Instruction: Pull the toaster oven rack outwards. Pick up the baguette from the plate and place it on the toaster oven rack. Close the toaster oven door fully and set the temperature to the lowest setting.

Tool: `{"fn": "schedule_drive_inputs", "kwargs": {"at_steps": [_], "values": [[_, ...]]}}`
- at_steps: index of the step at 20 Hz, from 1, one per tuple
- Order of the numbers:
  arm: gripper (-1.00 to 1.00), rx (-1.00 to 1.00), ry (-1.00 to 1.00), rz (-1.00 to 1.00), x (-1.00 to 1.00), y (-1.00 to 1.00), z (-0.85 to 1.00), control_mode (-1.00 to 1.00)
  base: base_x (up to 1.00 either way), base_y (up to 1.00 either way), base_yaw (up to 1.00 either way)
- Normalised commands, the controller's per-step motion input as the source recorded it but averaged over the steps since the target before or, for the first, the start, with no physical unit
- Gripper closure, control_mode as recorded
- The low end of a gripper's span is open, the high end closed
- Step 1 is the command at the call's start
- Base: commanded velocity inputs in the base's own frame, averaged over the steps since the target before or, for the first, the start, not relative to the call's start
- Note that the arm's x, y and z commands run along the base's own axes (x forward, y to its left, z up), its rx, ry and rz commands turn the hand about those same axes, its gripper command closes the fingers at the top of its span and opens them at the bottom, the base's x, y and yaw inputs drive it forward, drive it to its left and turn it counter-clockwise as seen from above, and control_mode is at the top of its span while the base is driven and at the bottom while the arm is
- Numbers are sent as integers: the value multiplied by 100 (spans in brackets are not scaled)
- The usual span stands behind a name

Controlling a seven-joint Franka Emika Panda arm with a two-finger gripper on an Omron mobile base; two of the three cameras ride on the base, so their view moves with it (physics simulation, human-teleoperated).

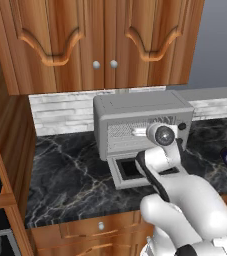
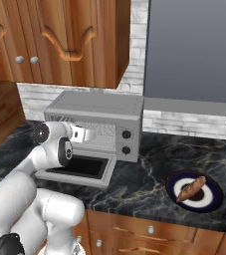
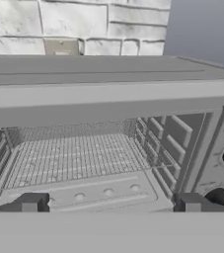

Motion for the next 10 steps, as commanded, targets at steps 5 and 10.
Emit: {"fn": "schedule_drive_inputs", "kwargs": {"at_steps": [5, 10], "values": [[-100, 0, -5, 7, 24, 2, -14, -100, 0, 0, 0], [-100, -1, 0, 9, 11, 12, -29, -100, 0, 0, 0]]}}
